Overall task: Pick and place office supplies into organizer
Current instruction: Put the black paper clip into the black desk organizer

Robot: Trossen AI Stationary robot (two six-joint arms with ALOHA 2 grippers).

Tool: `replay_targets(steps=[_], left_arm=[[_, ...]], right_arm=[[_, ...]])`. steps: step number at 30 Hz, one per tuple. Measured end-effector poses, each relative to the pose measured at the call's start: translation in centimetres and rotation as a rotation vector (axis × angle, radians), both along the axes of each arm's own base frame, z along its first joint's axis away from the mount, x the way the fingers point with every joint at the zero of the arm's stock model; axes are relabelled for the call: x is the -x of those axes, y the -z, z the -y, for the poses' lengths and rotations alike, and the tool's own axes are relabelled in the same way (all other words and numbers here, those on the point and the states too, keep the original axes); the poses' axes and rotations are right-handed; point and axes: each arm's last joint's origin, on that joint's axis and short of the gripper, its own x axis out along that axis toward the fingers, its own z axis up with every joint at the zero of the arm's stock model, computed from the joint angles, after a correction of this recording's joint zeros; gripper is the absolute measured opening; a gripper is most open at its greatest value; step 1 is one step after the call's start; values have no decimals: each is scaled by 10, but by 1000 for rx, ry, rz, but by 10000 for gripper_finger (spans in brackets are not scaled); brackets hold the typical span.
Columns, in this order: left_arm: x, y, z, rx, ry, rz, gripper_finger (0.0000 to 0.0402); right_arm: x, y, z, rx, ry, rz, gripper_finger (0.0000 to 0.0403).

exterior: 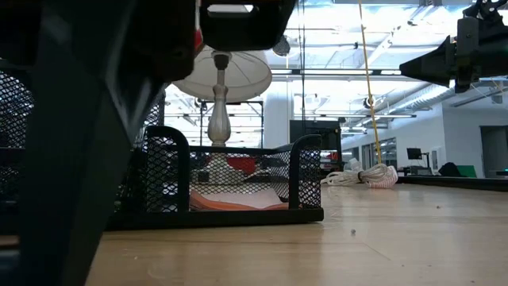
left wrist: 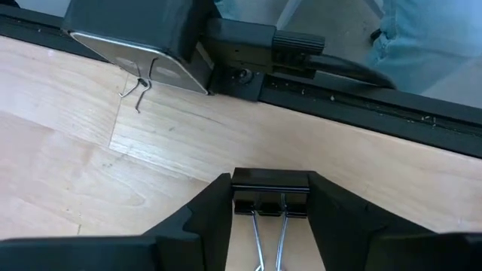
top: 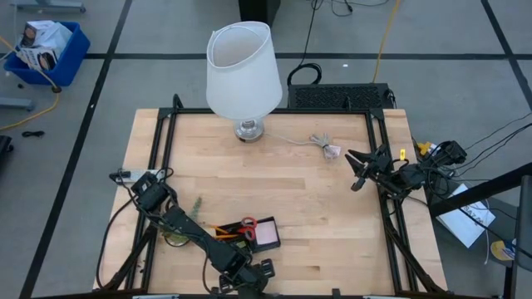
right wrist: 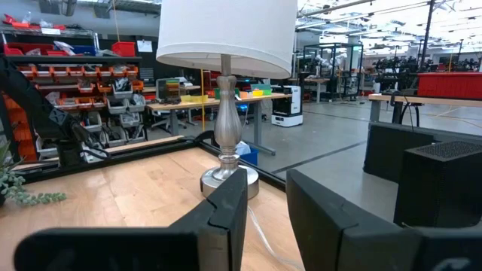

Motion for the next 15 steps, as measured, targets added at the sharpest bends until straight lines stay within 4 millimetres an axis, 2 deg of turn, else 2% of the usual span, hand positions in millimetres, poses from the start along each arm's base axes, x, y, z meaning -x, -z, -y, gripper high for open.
replay_targets(steps=[10,15], left_arm=[[6,-2,8,-42,-8,30,153],[7,-17,7,-24,-26,53,154]], right_arm=[[0,0,0,0,0,0,86],[0,0,0,0,0,0,86]])
